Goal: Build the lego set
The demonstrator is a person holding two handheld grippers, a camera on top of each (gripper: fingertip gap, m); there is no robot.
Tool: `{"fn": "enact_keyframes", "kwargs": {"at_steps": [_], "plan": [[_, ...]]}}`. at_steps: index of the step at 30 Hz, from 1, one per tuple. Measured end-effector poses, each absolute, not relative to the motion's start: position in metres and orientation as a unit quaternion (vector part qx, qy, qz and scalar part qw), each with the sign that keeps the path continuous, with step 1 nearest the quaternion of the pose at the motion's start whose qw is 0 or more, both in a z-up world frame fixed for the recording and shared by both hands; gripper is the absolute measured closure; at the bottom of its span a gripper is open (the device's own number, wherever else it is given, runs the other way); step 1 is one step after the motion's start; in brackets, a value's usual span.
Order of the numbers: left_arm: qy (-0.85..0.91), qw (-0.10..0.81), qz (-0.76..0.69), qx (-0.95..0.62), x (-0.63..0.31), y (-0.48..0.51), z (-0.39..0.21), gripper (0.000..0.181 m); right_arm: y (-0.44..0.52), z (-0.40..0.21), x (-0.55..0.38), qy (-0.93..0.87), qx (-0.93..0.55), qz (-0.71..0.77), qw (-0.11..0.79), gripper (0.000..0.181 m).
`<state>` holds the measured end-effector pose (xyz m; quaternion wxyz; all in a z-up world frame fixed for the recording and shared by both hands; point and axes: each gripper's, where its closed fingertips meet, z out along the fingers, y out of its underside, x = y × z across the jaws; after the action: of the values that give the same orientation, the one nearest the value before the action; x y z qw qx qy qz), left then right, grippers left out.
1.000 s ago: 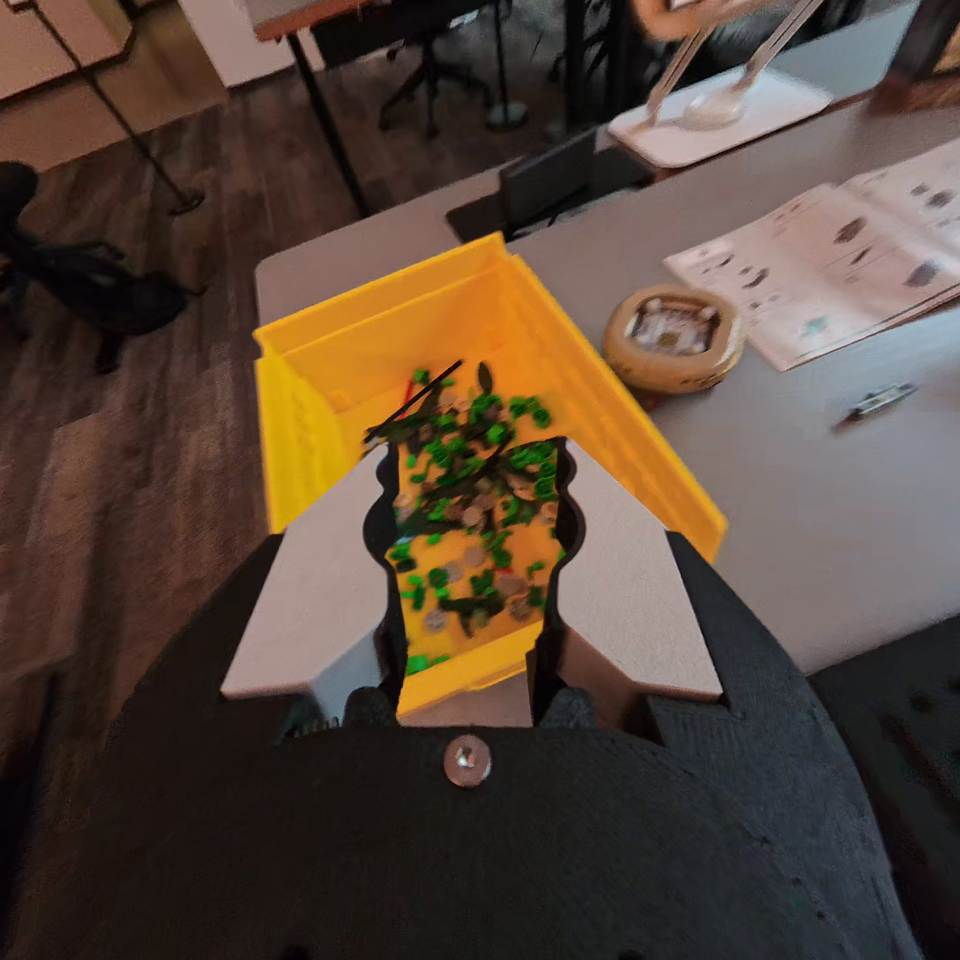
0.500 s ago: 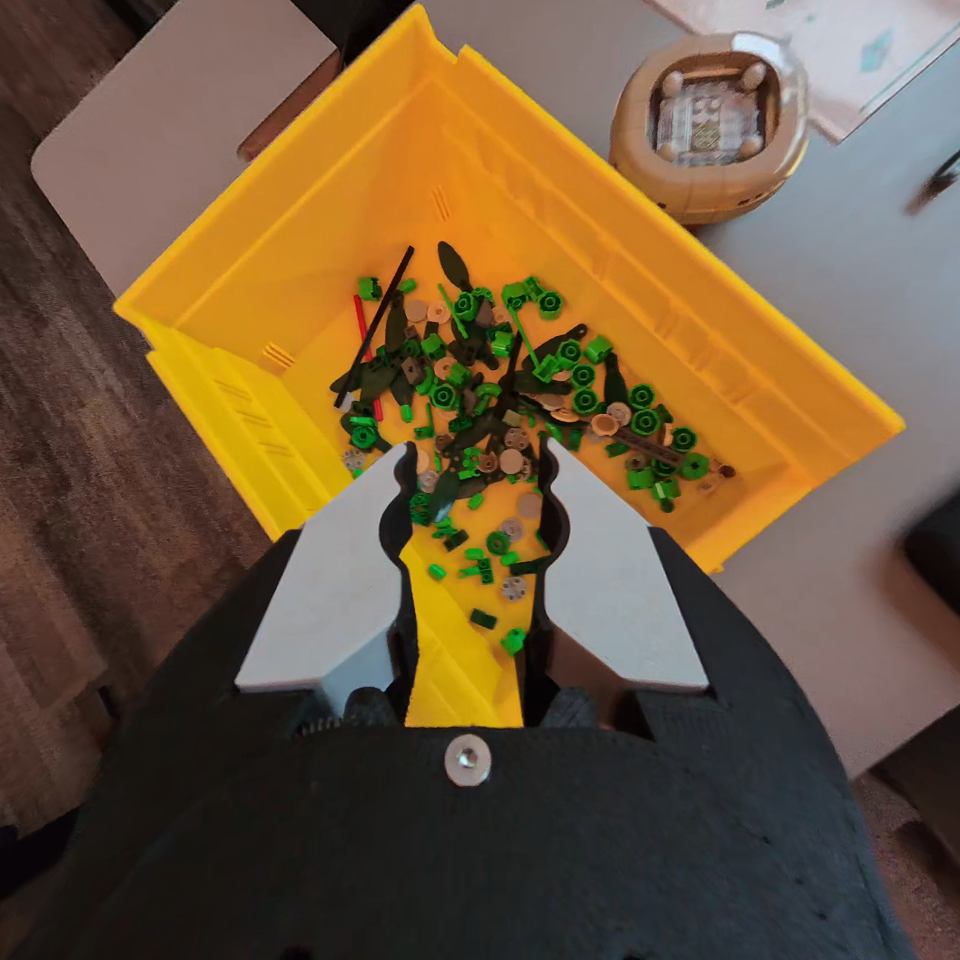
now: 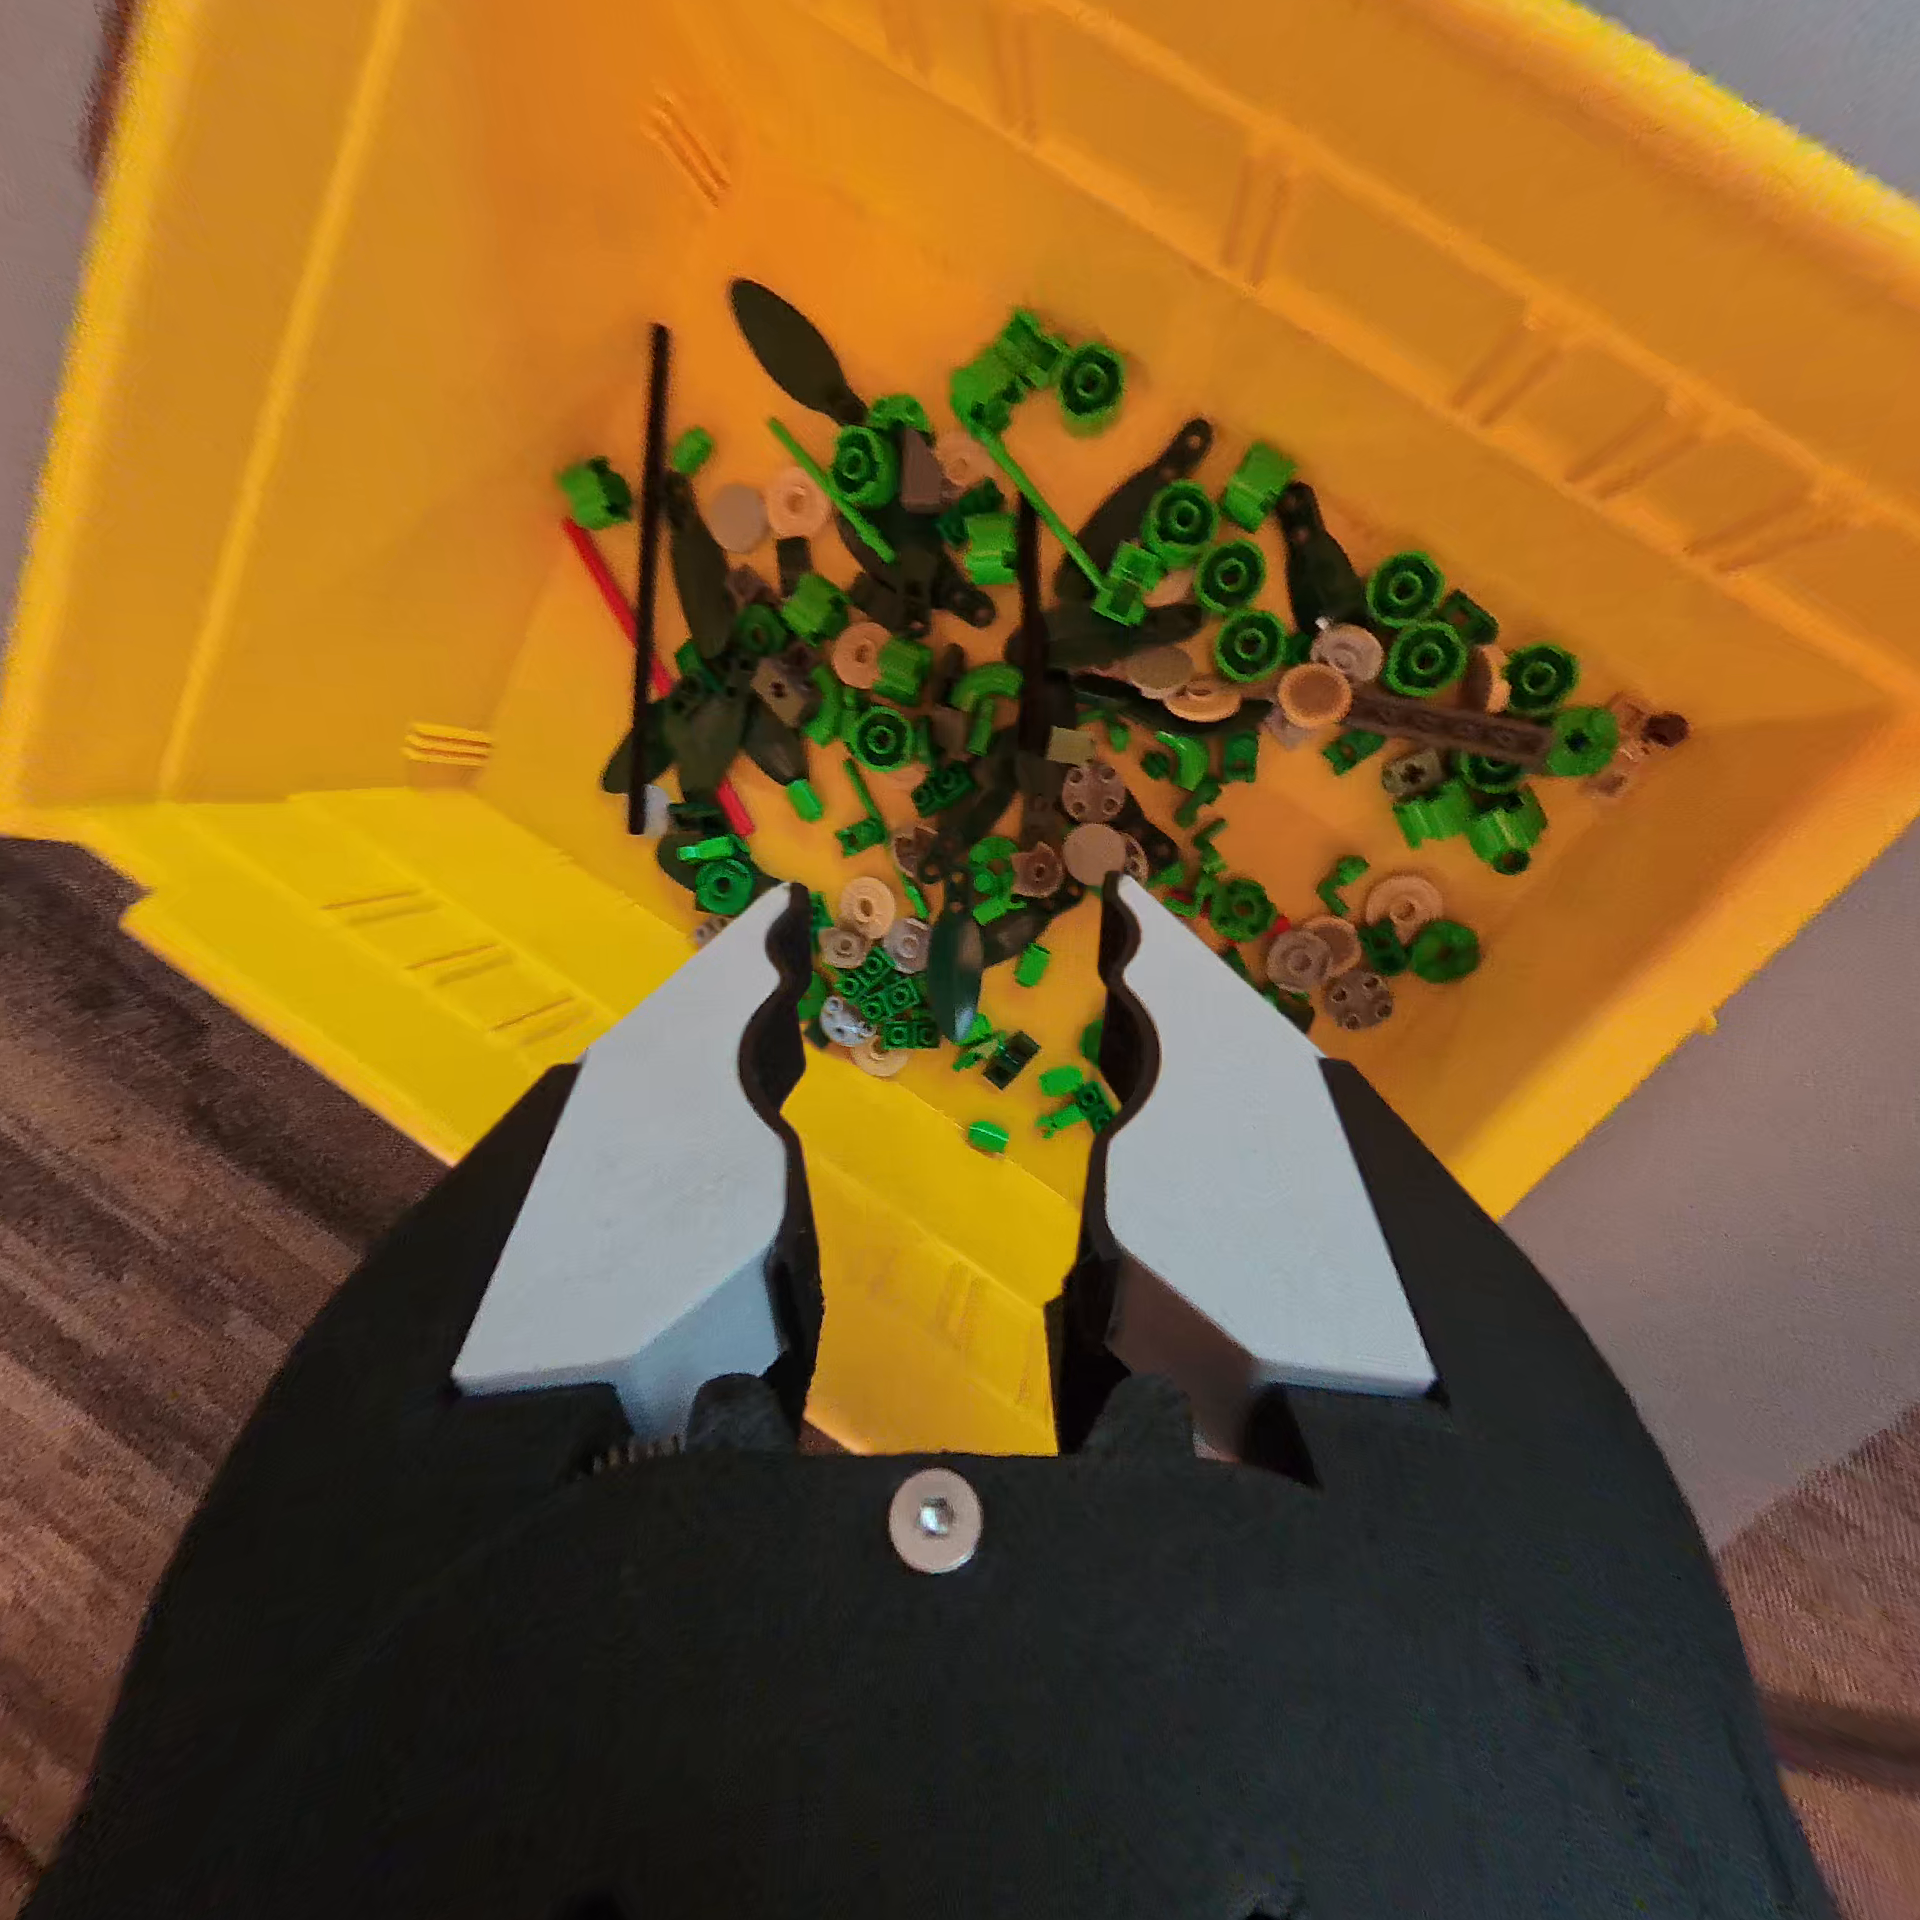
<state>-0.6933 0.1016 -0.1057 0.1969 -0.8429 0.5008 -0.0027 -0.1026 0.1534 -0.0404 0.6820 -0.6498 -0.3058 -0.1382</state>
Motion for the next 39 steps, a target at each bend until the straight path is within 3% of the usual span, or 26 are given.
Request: {"fn": "enact_keyframes", "kwargs": {"at_steps": [22,39], "plan": [[0.562,0.128,-0.059,-0.815,-0.693,0.031,-0.114,0.13,0.166,-0.07,-0.12,-0.365,-0.664,-0.177,0.629,0.156],[0.645,0.193,-0.134,-0.727,-0.607,0.024,-0.139,0.147,0.167,-0.08,-0.129,-0.394,-0.658,-0.195,0.612,0.159]]}}
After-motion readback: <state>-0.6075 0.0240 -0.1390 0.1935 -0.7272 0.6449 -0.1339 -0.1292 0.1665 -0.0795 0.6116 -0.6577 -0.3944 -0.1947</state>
